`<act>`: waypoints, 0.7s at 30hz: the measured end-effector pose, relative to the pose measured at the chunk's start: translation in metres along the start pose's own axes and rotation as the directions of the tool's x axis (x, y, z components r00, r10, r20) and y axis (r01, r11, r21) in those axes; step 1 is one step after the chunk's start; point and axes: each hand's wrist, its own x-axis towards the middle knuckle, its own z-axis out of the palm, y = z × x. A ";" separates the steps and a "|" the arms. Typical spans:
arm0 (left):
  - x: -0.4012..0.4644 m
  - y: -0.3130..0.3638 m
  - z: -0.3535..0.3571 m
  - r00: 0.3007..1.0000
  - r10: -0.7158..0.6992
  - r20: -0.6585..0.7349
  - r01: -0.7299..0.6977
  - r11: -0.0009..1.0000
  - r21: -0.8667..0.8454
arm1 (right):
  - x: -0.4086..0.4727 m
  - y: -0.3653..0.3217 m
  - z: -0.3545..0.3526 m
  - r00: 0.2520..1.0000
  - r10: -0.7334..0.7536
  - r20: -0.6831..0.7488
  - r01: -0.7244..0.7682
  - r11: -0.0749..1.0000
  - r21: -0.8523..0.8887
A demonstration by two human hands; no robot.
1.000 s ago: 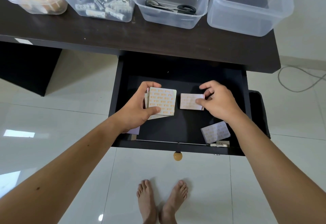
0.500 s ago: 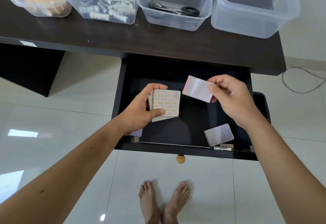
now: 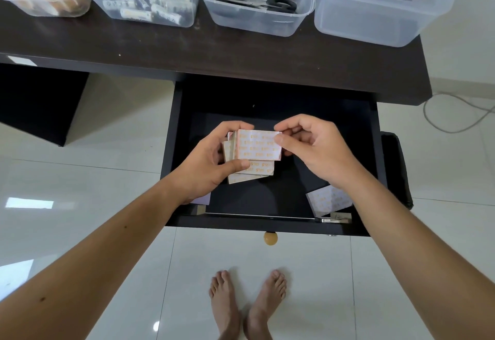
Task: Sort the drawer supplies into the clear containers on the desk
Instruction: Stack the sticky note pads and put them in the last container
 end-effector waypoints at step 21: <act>0.002 -0.004 0.001 1.000 -0.008 -0.005 0.008 1.000 0.025 | -0.005 0.021 -0.054 0.770 0.386 0.508 0.208 0.600 -0.772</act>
